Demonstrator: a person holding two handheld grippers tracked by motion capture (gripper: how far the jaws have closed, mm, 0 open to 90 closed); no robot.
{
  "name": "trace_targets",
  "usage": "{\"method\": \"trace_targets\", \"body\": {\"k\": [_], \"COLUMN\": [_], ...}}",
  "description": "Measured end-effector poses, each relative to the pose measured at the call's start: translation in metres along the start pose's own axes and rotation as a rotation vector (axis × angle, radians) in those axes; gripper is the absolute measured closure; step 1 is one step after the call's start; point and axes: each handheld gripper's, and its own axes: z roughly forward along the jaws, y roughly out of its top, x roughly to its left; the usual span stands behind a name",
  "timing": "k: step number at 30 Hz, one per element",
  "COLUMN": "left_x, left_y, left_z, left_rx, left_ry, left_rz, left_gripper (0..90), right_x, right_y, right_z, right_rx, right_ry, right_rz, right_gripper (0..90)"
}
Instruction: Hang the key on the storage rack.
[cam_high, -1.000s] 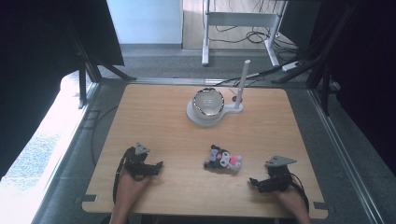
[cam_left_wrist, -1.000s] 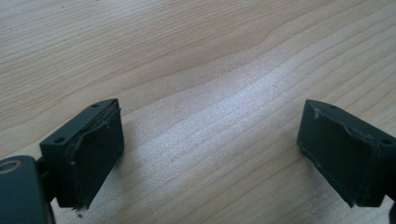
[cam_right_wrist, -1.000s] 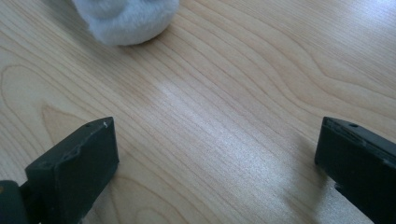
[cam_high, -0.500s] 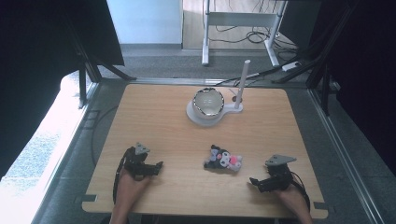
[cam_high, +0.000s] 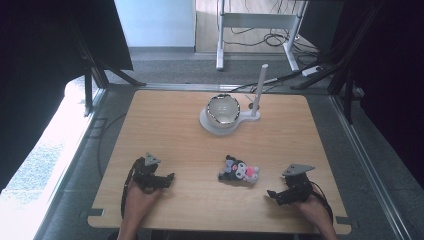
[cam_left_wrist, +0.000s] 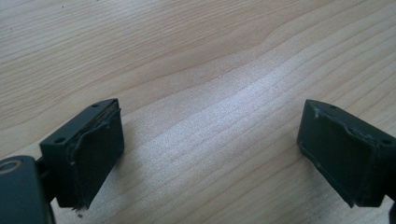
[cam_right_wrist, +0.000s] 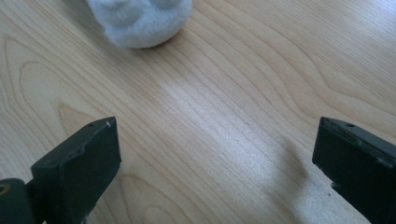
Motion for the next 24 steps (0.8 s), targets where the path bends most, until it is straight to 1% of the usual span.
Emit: {"method": "trace_targets", "body": {"k": [3, 4, 9, 24], "left_x": [0.0, 0.0, 0.0, 0.0], "left_y": [0.0, 0.0, 0.0, 0.0], "left_z": [0.0, 0.0, 0.0, 0.0], "left_rx": [0.0, 0.0, 0.0, 0.0], "left_ry": [0.0, 0.0, 0.0, 0.001], "left_rz": [0.0, 0.0, 0.002, 0.001], "left_gripper": [7.2, 7.2, 7.2, 7.2], "right_x": [0.001, 0.001, 0.0, 0.0], "right_y": [0.002, 0.004, 0.009, 0.028], "right_z": [0.002, 0.002, 0.003, 0.008], "right_rx": [0.004, 0.012, 0.025, 0.079], "right_ry": [0.009, 0.015, 0.015, 0.05], "right_rz": [0.001, -0.006, -0.03, -0.058], "right_gripper": [1.3, 1.4, 1.4, 3.3]}}
